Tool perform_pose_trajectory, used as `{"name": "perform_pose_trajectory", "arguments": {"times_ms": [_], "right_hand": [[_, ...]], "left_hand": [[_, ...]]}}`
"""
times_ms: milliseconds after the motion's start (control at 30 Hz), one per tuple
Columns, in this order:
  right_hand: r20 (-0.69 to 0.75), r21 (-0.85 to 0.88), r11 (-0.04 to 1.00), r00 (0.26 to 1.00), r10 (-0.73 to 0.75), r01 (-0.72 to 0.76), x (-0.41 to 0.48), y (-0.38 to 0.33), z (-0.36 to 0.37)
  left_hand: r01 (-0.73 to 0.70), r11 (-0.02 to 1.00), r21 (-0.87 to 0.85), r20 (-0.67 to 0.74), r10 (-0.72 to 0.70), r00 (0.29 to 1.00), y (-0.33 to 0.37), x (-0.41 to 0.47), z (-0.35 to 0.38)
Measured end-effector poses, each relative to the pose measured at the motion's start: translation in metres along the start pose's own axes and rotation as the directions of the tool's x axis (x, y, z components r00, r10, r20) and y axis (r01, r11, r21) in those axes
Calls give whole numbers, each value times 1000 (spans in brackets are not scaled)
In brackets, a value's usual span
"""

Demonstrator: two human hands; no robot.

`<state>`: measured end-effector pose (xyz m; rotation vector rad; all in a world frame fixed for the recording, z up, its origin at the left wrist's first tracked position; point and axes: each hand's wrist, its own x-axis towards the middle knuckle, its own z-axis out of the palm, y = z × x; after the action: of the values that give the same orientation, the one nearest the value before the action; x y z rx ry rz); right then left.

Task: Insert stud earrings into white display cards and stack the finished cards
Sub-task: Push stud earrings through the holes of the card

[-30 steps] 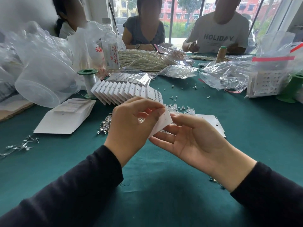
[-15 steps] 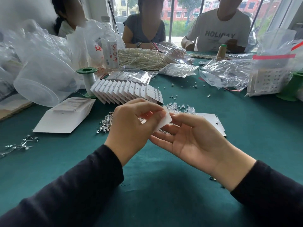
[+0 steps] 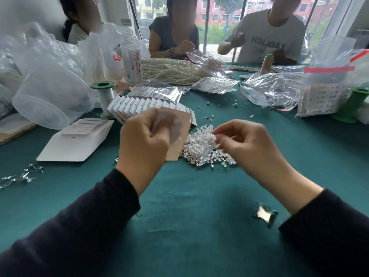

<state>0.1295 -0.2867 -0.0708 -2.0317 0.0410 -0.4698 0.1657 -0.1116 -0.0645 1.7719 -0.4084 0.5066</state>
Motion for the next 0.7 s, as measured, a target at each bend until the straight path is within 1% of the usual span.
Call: {"name": "perform_pose_trajectory", "arguments": {"times_ms": [33, 67, 100, 133, 167, 233, 367, 433, 533, 633, 700], "right_hand": [[11, -289, 951, 994, -112, 110, 2, 6, -1], [73, -458, 873, 985, -154, 170, 4, 13, 0], [142, -533, 823, 979, -145, 199, 4, 18, 1], [185, -554, 807, 975, -122, 206, 5, 22, 3], [196, -562, 800, 973, -119, 211, 6, 25, 6], [172, -560, 799, 974, -148, 221, 8, 26, 11], [119, -564, 798, 977, -177, 213, 15, 28, 15], [82, -530, 824, 980, -183, 199, 15, 27, 13], [-12, -438, 887, 986, -167, 145, 16, 26, 10], [-99, -367, 925, 985, -139, 93, 18, 25, 7], [-118, -319, 945, 986, -118, 74, 17, 24, 6]], "left_hand": [[91, 994, -66, -23, -93, 995, -1, 1, -1], [191, 972, -139, -29, -197, 980, -3, 2, -1], [291, 935, -204, -10, -300, 954, -4, 3, -2], [382, 890, -250, 25, -389, 921, -5, 4, -2], [457, 844, -282, 62, -459, 886, -6, 4, -2], [552, 773, -311, 110, -548, 829, -9, 5, -3], [661, 688, -297, 173, -642, 747, -13, 5, -2], [719, 635, -282, 226, -685, 693, -12, 3, -1], [784, 565, -257, 322, -715, 621, -10, 1, 1], [792, 562, -239, 334, -718, 611, -11, -2, 5], [787, 578, -217, 330, -715, 616, -13, -4, 8]]}}
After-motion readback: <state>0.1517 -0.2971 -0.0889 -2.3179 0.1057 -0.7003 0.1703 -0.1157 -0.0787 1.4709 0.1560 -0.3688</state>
